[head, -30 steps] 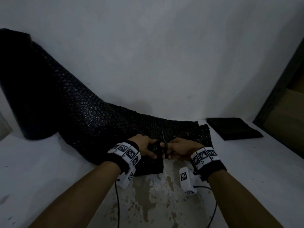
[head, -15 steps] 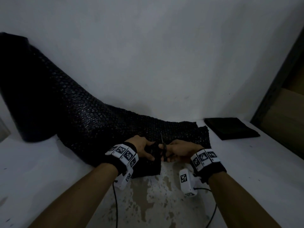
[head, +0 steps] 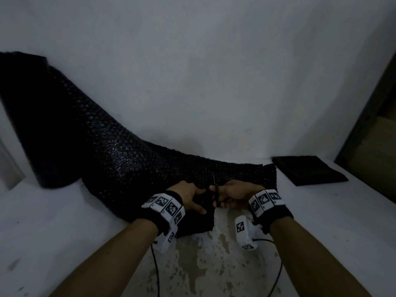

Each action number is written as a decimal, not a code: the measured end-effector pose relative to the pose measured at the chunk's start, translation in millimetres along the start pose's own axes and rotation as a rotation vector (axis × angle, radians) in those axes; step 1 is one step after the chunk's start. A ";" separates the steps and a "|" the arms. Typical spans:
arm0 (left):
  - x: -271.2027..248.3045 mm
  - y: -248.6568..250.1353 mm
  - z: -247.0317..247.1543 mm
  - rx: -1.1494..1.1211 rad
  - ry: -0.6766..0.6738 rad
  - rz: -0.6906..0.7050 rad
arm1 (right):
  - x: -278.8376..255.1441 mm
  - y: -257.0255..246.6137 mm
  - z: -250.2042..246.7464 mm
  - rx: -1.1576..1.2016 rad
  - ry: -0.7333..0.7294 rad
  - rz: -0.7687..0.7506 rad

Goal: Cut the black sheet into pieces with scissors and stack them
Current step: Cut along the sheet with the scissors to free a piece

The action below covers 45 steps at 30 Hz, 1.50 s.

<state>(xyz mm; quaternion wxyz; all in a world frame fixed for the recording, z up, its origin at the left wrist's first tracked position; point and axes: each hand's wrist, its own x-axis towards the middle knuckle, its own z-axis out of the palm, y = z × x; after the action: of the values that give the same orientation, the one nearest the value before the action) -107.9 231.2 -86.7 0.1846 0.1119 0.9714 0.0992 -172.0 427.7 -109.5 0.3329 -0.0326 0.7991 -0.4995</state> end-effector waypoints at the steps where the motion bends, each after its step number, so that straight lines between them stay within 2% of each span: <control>1: -0.1 -0.2 -0.3 -0.005 -0.002 0.004 | 1.5 0.5 0.3 -0.015 -0.004 -0.005; 9: 1.3 -3.1 0.6 -0.013 0.013 0.011 | 0.9 6.4 3.2 0.040 -0.005 -0.059; 17: 3.8 -2.7 0.5 0.017 0.028 0.006 | -3.4 22.1 3.7 0.084 0.014 -0.202; 24: 3.8 4.4 -26.2 0.064 0.005 -0.007 | -15.6 31.2 13.3 0.150 -0.044 -0.320; 27: 19.2 0.8 -46.8 -0.001 0.163 -0.062 | -20.4 35.3 13.2 0.175 -0.069 -0.365; 30: 39.8 -7.3 -67.7 -0.099 0.505 -0.099 | -27.2 37.1 10.1 0.151 -0.090 -0.416; 32: 51.7 -9.8 -80.4 -0.203 0.649 -0.074 | -32.1 38.3 7.8 0.134 -0.092 -0.440; 34: 60.6 -8.7 -91.1 -0.279 0.634 -0.045 | -37.1 39.0 5.2 0.123 -0.102 -0.447; 39: 79.9 -5.5 -100.2 -0.346 0.428 -0.072 | -46.2 36.0 -1.1 0.086 -0.139 -0.468; 42: 79.6 -1.6 -99.7 -0.382 0.441 -0.063 | -48.2 32.5 -5.0 0.075 -0.140 -0.450; 45: 75.0 5.9 -104.5 -0.325 0.470 -0.037 | -48.9 31.7 -9.1 0.072 -0.148 -0.427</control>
<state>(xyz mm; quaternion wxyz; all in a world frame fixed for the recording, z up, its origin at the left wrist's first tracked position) -214.6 240.1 -15.2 -0.0284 0.0371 0.9608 0.2733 -130.3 469.4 -108.6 0.2780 -0.2257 0.7293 -0.5830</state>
